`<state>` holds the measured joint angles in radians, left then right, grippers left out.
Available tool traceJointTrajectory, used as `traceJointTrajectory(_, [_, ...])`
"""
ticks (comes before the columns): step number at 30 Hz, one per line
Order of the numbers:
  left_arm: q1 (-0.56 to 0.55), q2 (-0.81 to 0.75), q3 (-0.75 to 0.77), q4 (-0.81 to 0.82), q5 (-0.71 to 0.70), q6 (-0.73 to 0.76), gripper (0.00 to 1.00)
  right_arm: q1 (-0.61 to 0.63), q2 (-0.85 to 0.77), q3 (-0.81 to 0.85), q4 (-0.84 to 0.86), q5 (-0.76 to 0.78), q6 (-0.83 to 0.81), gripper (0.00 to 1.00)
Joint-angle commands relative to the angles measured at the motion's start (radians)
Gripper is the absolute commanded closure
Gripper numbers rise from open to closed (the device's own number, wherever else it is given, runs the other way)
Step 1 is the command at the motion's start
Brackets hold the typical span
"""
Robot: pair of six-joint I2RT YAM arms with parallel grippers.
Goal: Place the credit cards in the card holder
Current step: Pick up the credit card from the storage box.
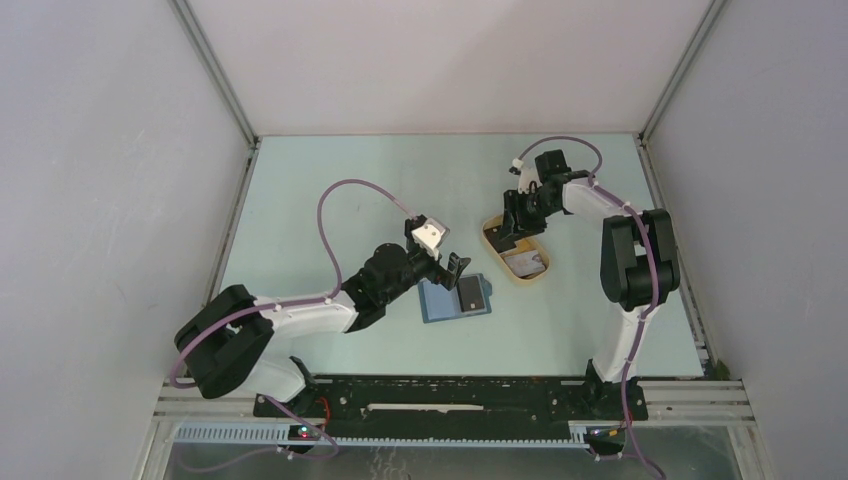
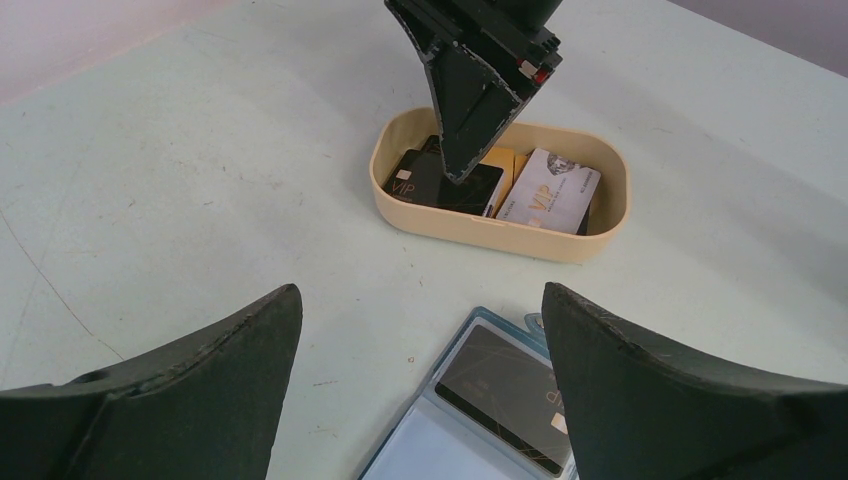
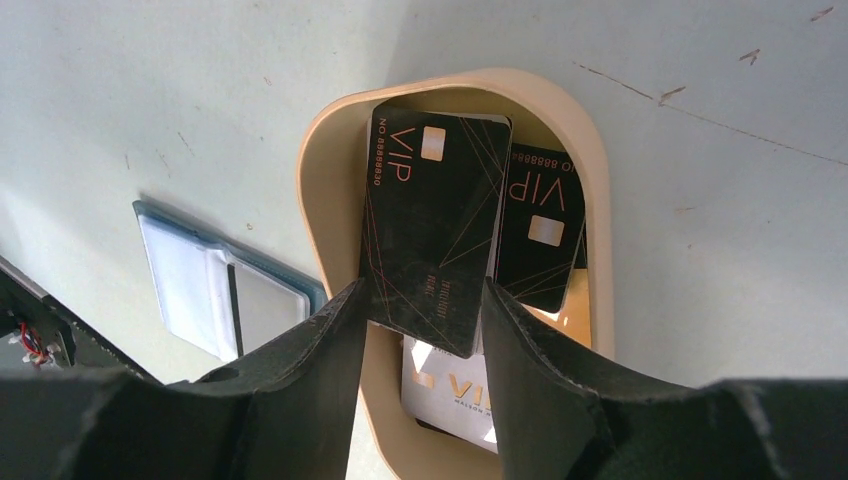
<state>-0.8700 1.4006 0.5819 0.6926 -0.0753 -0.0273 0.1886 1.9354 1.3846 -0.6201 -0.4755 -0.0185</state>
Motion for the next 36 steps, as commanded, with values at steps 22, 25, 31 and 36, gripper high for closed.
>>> traceJointTrajectory(22, [0.005, 0.001, 0.052, 0.027, -0.004, -0.005, 0.06, 0.001, -0.026, 0.035, 0.012, -0.15, 0.07, 0.46])
traceJointTrajectory(25, [0.005, 0.001, 0.052, 0.027, -0.006, -0.005, 0.06, -0.005, -0.033, 0.03, 0.017, -0.185, 0.085, 0.46])
traceJointTrajectory(31, [0.004, 0.006, 0.054, 0.027, -0.009, -0.005, 0.06, -0.019, -0.033, 0.018, 0.04, -0.259, 0.127, 0.46])
traceJointTrajectory(36, [0.003, 0.008, 0.056, 0.026, -0.012, -0.006, 0.06, -0.027, -0.028, 0.005, 0.063, -0.33, 0.167, 0.46])
